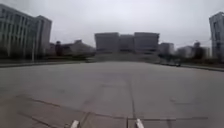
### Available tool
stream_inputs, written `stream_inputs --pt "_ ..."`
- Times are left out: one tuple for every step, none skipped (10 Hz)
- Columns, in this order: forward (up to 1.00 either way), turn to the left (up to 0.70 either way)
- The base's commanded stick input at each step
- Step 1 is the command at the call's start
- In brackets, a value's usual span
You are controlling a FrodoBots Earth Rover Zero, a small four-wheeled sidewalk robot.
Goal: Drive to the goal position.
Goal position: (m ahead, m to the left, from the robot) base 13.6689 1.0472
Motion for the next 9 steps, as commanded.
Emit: stream_inputs --pt "1.0 0.0" --pt "1.0 0.0" --pt "1.0 0.0" --pt "1.0 0.0" --pt "1.0 0.0" --pt "1.0 0.0" --pt "1.0 0.0" --pt "1.0 -0.25" --pt "1.0 -0.4"
